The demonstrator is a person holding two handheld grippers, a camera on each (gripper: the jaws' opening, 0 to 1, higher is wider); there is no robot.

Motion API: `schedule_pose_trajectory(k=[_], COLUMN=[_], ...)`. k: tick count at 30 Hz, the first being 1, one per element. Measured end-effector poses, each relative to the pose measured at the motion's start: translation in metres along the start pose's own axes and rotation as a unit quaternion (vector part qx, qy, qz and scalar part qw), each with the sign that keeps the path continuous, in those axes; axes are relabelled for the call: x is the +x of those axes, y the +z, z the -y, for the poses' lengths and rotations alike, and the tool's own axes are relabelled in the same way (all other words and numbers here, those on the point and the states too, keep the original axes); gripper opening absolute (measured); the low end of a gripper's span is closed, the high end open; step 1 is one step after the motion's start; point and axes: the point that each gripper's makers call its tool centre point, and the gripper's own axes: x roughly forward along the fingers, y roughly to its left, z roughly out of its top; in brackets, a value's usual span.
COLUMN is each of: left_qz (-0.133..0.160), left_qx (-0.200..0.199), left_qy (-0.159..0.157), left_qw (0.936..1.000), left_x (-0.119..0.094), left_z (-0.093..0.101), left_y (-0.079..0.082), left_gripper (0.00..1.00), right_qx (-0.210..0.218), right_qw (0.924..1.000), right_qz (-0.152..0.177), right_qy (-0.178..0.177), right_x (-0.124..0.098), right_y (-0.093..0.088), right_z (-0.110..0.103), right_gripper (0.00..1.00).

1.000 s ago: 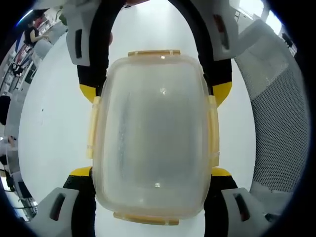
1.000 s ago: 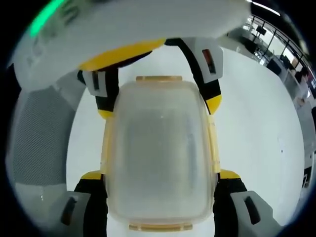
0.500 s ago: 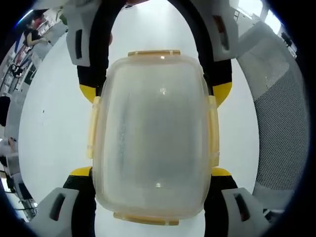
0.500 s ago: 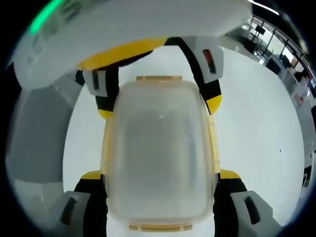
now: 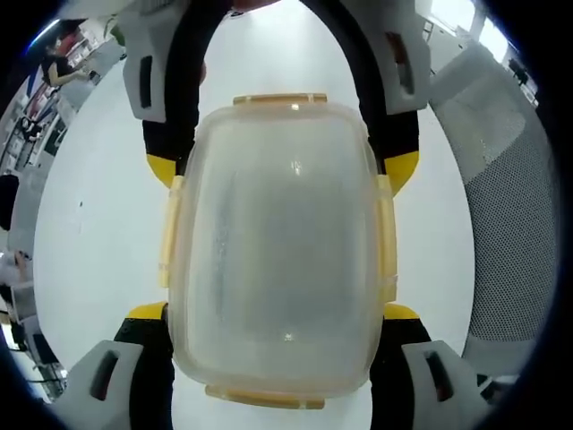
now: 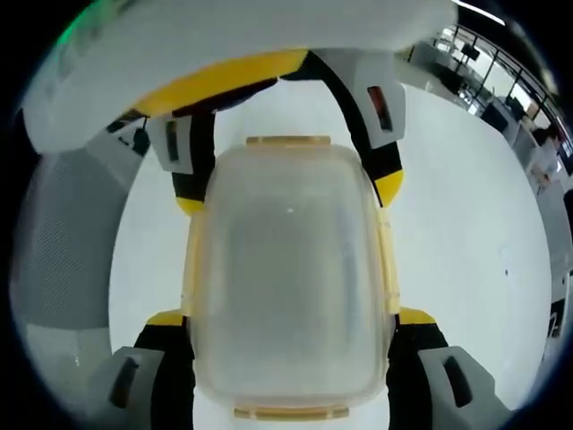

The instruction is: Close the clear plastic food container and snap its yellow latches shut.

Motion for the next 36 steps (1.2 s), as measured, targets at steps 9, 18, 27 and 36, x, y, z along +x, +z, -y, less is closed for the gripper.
schedule_pose_trajectory(k=[9,18,27,36], left_qz=[-0.002,0.003,0.004,0.009], left_qx=[0.004,-0.003,-0.001,-0.003], left_qy=[-0.001,0.0,0.0,0.0], left_qw=[1.0,1.0,1.0,1.0], left_x=[0.001,0.001,0.002,0.002], left_z=[-0.006,-0.011,-0.018,-0.022], left_y=[0.0,0.0,0.002,0.003], left_gripper=[0.93,0.93,0.93,0.93], right_qx=[0.003,-0.003,0.0,-0.001], right_qw=[1.0,1.0,1.0,1.0], right_qz=[0.002,-0.002,-0.002,-0.004], right_qy=[-0.002,0.0,-0.001,-0.001], right_x=[0.0,0.0,-0.001,-0.002], right_y=[0.0,0.0,-0.001,-0.001], right_z=[0.005,0.011,0.019,0.022], right_gripper=[0.9,0.9,0.91,0.91])
